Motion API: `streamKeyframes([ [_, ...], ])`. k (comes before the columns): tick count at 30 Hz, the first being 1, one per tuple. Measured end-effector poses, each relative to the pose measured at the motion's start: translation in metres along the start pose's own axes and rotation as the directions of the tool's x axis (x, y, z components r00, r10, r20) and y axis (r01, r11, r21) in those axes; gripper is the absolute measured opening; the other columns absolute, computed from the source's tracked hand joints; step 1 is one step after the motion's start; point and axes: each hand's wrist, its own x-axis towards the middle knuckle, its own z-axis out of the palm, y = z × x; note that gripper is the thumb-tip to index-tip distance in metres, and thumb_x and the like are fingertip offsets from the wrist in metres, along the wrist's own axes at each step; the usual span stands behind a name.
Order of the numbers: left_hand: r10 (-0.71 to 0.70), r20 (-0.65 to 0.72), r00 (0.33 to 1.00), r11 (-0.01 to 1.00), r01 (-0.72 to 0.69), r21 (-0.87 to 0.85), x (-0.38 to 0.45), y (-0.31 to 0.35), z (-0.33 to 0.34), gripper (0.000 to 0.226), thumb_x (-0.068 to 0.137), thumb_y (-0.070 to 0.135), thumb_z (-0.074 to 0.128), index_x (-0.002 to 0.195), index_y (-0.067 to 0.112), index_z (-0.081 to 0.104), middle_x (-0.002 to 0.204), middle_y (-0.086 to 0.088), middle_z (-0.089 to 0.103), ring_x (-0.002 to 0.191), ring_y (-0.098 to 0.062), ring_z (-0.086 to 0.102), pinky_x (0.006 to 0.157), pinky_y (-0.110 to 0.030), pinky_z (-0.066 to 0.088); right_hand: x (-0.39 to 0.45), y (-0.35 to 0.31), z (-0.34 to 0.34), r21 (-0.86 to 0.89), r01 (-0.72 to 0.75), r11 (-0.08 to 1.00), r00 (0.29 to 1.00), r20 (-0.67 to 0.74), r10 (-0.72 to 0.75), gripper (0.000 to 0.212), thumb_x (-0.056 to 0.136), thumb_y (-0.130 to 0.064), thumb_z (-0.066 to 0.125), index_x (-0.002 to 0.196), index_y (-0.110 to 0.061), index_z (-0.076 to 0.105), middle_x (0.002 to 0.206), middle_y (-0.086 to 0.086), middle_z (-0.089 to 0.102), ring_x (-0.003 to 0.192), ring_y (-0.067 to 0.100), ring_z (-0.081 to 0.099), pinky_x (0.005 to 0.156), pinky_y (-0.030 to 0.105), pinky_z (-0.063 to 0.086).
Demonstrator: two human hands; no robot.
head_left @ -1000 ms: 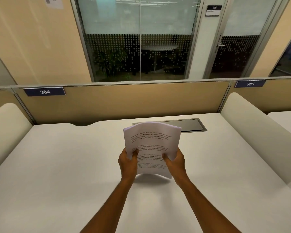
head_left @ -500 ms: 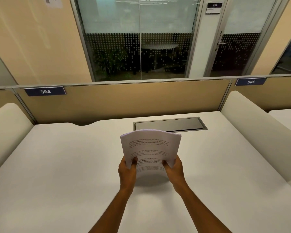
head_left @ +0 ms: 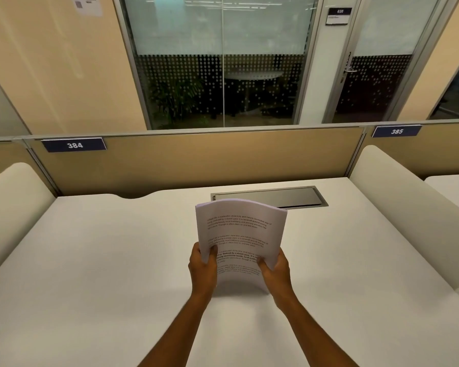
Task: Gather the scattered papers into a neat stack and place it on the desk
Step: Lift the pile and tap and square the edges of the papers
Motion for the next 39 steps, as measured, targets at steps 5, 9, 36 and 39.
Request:
streamKeyframes([
  [5,-0.003,0.011,1.0,1.0,0.003,0.002,0.0,-0.003,-0.002,0.024,0.096,0.017,0.055,0.12,0.022,0.054,0.105,0.001,0.065,0.093,-0.017,0.066,0.068,-0.024,0.06,-0.001,0.001,-0.001,0.009,0.007,1.0,1.0,0.014,-0.007,0.044,0.088,-0.01,0.066,0.126,-0.025,0.048,0.117,0.002,0.059,0.107,0.022,0.058,0.084,0.032,0.055],
  [9,0.051,0.028,0.998,0.995,-0.053,0.08,0.01,0.002,-0.009,0.02,0.095,0.021,0.057,0.114,0.019,0.059,0.102,-0.002,0.068,0.089,-0.021,0.069,0.066,-0.026,0.059,0.011,-0.014,-0.009,0.013,0.053,0.999,0.997,0.047,-0.054,0.036,0.086,-0.013,0.069,0.114,-0.028,0.053,0.11,0.0,0.065,0.102,0.023,0.064,0.078,0.029,0.057],
  [36,0.198,0.759,0.62,0.232,-0.782,0.578,0.093,0.15,-0.006,0.006,0.091,0.015,0.056,0.089,0.02,0.054,0.112,-0.003,0.071,0.095,-0.024,0.068,0.074,-0.032,0.053,0.057,-0.086,-0.042,-0.217,0.326,0.92,0.924,0.28,-0.262,0.025,0.09,-0.022,0.065,0.114,-0.018,0.06,0.103,0.004,0.069,0.091,0.022,0.068,0.075,0.031,0.059],
  [39,0.202,0.753,0.626,0.266,-0.775,0.573,0.093,0.148,-0.003,0.004,0.092,0.018,0.056,0.089,0.019,0.054,0.112,-0.005,0.071,0.094,-0.025,0.069,0.072,-0.032,0.058,0.054,-0.086,-0.04,-0.178,0.28,0.943,0.945,0.224,-0.238,0.013,0.091,-0.02,0.064,0.104,-0.021,0.064,0.098,0.003,0.071,0.086,0.021,0.068,0.068,0.024,0.054],
])
